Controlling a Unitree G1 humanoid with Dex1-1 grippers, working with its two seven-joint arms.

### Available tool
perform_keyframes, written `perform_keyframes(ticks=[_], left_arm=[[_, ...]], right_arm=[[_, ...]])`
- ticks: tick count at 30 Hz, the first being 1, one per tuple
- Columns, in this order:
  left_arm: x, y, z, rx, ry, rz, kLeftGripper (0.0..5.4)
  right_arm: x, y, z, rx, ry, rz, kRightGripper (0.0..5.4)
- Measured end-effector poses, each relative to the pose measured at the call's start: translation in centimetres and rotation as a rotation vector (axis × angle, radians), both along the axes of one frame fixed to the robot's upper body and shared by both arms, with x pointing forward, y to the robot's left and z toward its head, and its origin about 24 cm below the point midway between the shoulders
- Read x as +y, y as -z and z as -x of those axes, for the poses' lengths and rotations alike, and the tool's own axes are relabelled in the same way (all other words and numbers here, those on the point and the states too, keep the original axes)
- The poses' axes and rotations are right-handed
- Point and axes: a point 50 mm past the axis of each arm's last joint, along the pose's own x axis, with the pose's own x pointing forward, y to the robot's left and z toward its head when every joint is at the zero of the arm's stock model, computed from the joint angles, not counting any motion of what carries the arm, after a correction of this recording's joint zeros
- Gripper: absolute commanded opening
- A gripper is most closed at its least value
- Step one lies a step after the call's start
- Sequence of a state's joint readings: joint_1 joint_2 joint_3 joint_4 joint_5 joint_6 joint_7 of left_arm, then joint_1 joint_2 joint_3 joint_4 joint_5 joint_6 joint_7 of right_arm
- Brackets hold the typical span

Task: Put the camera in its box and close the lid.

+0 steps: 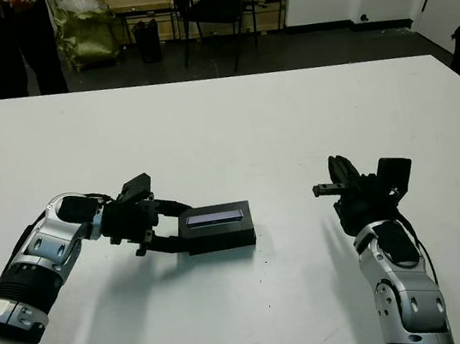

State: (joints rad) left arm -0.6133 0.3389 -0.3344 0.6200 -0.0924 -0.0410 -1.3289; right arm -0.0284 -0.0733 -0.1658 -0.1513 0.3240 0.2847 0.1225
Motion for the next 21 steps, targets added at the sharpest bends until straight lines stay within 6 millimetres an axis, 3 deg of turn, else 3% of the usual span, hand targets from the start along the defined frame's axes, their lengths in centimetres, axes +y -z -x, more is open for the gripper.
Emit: perform_keyframes(ticks=[21], left_arm=[[-0.21,-0.47,0.94,-0.022,-0.049,-0.043,2.57]], right_arm=[[0.07,-0.1,0.07,-0.016,-0.01,-0.005,0.0]])
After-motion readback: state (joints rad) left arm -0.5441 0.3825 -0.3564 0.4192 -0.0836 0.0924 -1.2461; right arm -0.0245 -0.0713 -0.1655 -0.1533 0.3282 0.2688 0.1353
